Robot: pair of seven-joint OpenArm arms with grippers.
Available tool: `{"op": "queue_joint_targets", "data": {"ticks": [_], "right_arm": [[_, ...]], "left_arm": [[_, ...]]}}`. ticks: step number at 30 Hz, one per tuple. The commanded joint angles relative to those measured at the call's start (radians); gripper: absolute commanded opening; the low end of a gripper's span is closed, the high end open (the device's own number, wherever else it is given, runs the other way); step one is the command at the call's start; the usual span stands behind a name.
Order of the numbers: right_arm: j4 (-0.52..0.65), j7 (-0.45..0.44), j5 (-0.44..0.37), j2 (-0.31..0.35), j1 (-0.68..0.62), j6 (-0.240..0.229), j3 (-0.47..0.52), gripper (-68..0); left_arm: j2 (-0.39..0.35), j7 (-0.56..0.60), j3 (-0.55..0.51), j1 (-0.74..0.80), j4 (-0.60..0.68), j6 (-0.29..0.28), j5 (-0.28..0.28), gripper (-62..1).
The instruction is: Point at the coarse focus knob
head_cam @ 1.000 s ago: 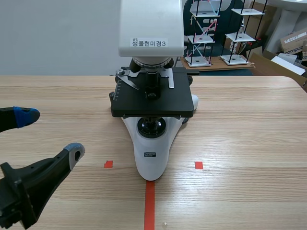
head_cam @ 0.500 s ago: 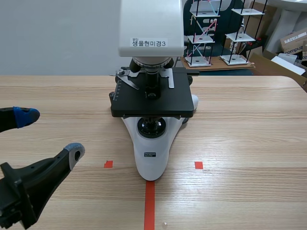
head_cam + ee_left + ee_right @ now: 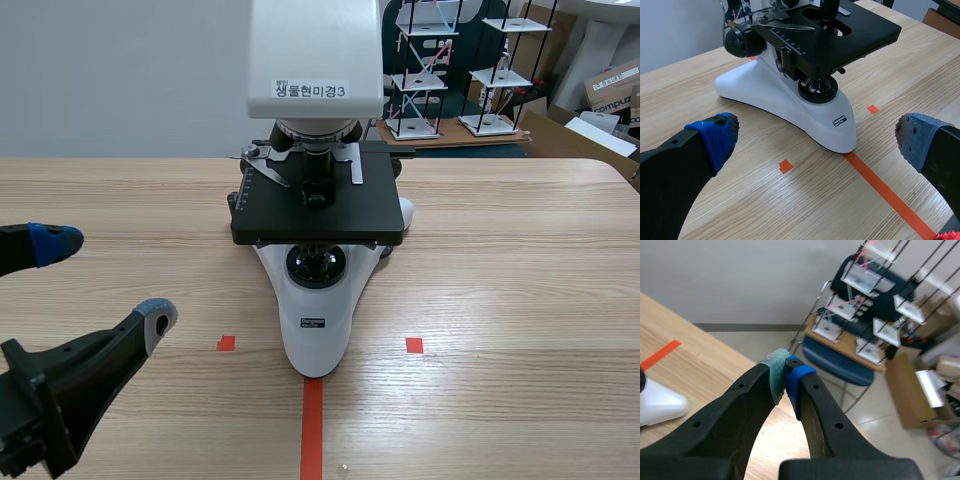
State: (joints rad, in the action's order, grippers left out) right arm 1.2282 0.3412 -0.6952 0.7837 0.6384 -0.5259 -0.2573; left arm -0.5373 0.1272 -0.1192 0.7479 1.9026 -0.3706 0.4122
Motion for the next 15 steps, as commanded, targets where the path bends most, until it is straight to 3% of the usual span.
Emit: {"op": "queue_joint_targets", "data": {"ticks": [1, 9, 15], "right_arm": [[-0.008, -0.005, 0.001, -0.025, 0.051, -0.031, 0.003, -66.5], [-0.051, 0.117, 0.007, -0.153, 0.155, -0.147, -0.086, -66.5], [-0.052, 0.291, -0.114, -0.207, 0.194, -0.156, -0.13, -66.5]], "left_arm": [[0.002, 0.015, -0.005, -0.003, 0.021, -0.003, 0.01, 1.4], [0.002, 0.015, -0.005, -0.003, 0.021, -0.003, 0.01, 1.4], [0.002, 0.019, -0.005, -0.003, 0.021, -0.003, 0.01, 1.4]]}}
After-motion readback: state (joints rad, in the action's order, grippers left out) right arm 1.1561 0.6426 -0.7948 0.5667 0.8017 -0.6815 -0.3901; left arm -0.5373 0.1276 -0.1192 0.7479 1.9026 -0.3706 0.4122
